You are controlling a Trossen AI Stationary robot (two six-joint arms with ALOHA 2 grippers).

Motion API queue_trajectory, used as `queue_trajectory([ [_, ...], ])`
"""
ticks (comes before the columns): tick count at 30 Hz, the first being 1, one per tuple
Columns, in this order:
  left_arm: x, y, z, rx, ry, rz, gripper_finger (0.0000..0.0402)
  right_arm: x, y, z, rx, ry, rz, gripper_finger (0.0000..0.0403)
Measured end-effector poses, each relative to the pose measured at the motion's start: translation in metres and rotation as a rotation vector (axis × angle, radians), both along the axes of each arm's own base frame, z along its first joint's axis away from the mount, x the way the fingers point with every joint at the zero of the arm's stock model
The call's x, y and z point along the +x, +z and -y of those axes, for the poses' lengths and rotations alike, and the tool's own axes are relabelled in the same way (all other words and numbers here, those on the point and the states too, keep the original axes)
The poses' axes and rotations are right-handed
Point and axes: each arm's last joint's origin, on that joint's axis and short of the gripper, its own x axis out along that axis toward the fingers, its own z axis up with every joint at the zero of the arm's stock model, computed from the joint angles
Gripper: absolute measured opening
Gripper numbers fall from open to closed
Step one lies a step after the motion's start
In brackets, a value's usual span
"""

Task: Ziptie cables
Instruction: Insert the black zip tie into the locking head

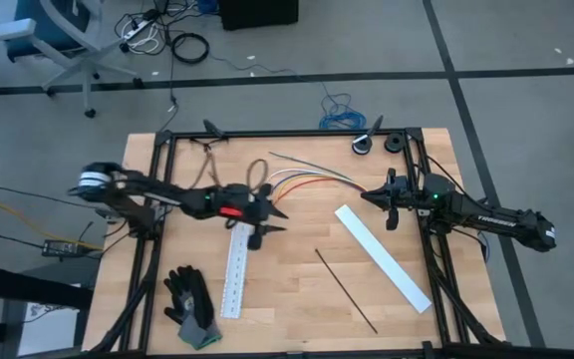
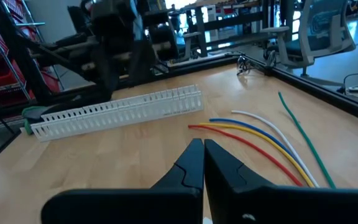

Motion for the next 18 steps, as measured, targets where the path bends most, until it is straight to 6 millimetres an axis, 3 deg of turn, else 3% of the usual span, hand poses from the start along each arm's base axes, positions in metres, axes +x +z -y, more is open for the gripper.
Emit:
queue_trajectory([
  [9, 0.063, -0.033, 0.001, 0.038, -0.131, -0.08, 0.0168, 0.0, 0.0, 0.0, 0.0, 0.0, 0.0, 0.0004],
  [18, 0.104, -0.051, 0.003, 0.049, -0.275, -0.187, 0.0168, 0.0, 0.0, 0.0, 0.0, 0.0, 0.001, 0.0004],
])
